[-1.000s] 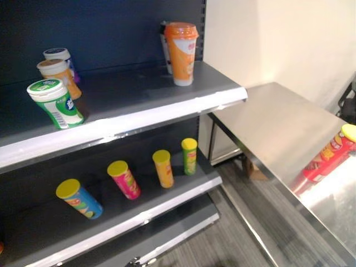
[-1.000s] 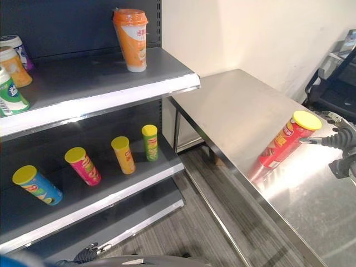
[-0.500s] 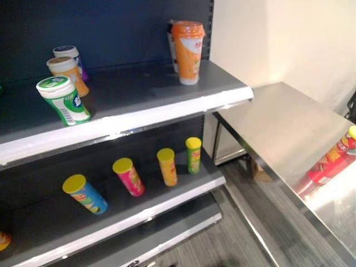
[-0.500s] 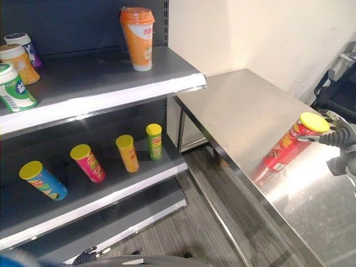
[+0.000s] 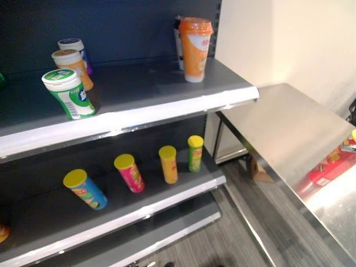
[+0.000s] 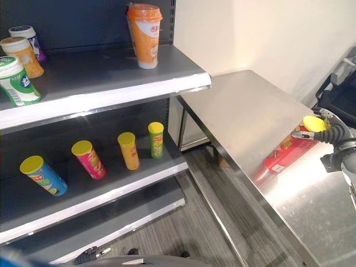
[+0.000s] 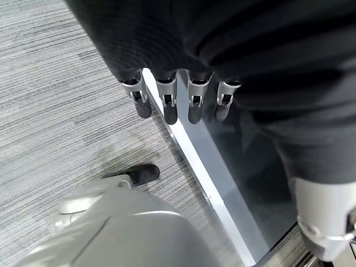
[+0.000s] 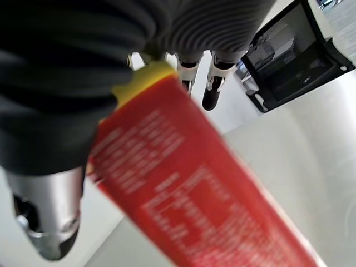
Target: Put the goods on the table back onto the shelves and tidy them up.
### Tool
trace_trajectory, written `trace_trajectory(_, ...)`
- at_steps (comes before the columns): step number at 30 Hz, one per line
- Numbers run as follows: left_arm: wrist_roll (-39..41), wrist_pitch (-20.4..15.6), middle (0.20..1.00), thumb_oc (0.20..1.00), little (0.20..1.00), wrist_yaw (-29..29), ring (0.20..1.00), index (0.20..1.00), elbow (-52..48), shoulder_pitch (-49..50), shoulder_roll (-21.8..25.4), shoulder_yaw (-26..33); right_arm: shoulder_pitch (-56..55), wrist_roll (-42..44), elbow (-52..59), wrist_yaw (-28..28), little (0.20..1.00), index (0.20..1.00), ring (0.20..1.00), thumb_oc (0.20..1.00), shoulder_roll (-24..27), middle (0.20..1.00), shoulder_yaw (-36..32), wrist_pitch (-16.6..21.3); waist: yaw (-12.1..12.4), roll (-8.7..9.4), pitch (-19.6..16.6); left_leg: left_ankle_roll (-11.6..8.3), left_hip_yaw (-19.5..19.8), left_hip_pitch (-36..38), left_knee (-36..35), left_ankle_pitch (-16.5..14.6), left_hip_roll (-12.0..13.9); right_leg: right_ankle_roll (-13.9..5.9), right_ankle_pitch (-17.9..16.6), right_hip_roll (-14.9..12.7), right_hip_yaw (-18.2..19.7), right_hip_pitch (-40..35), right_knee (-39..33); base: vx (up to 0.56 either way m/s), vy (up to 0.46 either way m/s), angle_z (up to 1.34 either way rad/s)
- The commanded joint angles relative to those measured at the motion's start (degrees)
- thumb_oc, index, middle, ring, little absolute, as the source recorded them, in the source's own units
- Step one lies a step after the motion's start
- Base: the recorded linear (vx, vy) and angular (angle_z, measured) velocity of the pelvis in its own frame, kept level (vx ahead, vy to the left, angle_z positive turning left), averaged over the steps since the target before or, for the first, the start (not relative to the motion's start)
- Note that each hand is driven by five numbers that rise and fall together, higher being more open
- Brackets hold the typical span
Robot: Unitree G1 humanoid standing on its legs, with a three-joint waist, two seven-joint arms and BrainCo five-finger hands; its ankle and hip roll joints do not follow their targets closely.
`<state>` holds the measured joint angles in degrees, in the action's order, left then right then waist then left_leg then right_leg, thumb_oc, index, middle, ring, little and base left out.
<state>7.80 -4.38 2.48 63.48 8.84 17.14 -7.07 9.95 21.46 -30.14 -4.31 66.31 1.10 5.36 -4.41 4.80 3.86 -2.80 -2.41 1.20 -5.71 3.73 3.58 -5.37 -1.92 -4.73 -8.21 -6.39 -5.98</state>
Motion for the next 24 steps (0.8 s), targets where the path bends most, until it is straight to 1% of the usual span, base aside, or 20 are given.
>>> trace_trajectory(1, 0.0, -0.6, 1.0, 1.0, 1.0, -0.1, 1.0, 1.0, 0.5, -2.8, 2.5, -1.9, 7.3, 2.9, -2.7, 0.1, 1.0, 1.0, 1.0, 1.0, -0.3, 1.0, 1.5, 1.5, 2.7, 0.64, 0.8, -4.57, -3.2, 5.8, 1.0, -6.4, 4.2, -1.04, 5.7, -0.4, 0.2, 1.6, 2.2, 0.0, 0.0, 0.0)
trace_trajectory(8, 0.1, -0.7, 1.0, 1.0, 1.0, 0.0, 1.0, 1.0, 0.8, -3.2, 2.7, -2.3, 9.0, 1.1, -6.2, -2.5, 1.0, 1.0, 1.0, 1.0, 1.6, 1.0, 6.3, -0.1, 2.6, 1.0, 0.9, -4.73, -3.2, 5.9, 1.0, -6.4, 4.3, -1.03, 5.7, -0.4, 0.3, 1.6, 2.3, 0.0, 0.0, 0.0)
trace_trajectory(15, 0.0, -0.8, 1.0, 1.0, 1.0, 0.0, 1.0, 1.0, 1.3, -3.3, 2.6, -2.5, 9.5, 0.6, -5.9, -3.8, 1.0, 1.0, 1.0, 1.0, 2.6, 1.0, 8.3, -0.4, 2.4, 1.09, 1.0, -4.83, -3.2, 5.9, 0.9, -6.4, 4.4, -1.01, 5.8, -0.3, 0.3, 1.7, 2.3, 0.0, 0.0, 0.0)
trace_trajectory(16, 0.0, -0.8, 1.0, 1.0, 1.0, 0.2, 1.0, 1.0, 1.3, -3.3, 2.6, -2.5, 9.6, 0.8, -5.9, -4.0, 0.853, 0.853, 0.853, 0.853, 2.6, 0.853, 8.5, -0.4, 2.4, 1.12, 1.0, -4.83, -3.2, 5.9, 0.9, -6.3, 4.5, -1.02, 5.8, -0.3, 0.2, 1.7, 2.3, 0.0, 0.0, 0.0)
trace_trajectory(17, 0.0, -0.8, 1.0, 1.0, 1.0, 0.2, 1.0, 1.0, 1.3, -3.3, 2.6, -2.4, 9.7, 1.1, -5.8, -4.1, 0.388, 0.388, 0.388, 0.388, 2.6, 0.388, 8.9, -0.5, 2.4, 1.14, 1.0, -4.83, -3.3, 6.0, 0.9, -6.3, 4.4, -1.01, 5.8, -0.3, 0.3, 1.7, 2.3, 0.0, 0.0, 0.0)
trace_trajectory(18, 0.0, -0.8, 1.0, 1.0, 1.0, 0.2, 1.0, 1.0, 1.3, -3.3, 2.6, -2.4, 9.8, 1.1, -5.9, -4.1, 0.388, 0.388, 0.388, 0.388, 2.6, 0.388, 8.9, -0.5, 2.4, 1.14, 1.0, -4.83, -3.3, 6.0, 0.9, -6.3, 4.4, -1.01, 5.8, -0.3, 0.3, 1.7, 2.3, 0.0, 0.0, 0.0)
trace_trajectory(19, 0.0, -0.9, 1.0, 1.0, 1.0, 0.2, 1.0, 1.0, 1.3, -3.3, 2.7, -2.4, 9.8, 1.5, -5.6, -4.4, 0.2, 0.2, 0.2, 0.2, 2.5, 0.2, 9.1, -0.5, 2.4, 1.18, 1.0, -4.84, -3.3, 6.0, 0.9, -6.3, 4.5, -1.0, 5.8, -0.3, 0.3, 1.7, 2.3, 0.0, 0.0, 0.0)
trace_trajectory(24, -0.2, -0.8, 1.0, 1.0, 1.0, 0.1, 1.0, 1.0, 1.8, -3.3, 2.8, -1.9, 8.8, 2.2, -4.0, -4.3, 0.2, 0.2, 0.2, 0.2, 2.5, 0.2, 8.2, -0.2, 2.4, 1.2, 1.1, -4.91, -3.2, 6.0, 0.9, -6.2, 4.6, -0.92, 5.9, -0.2, 0.4, 1.6, 2.2, 0.0, 0.0, 0.0)
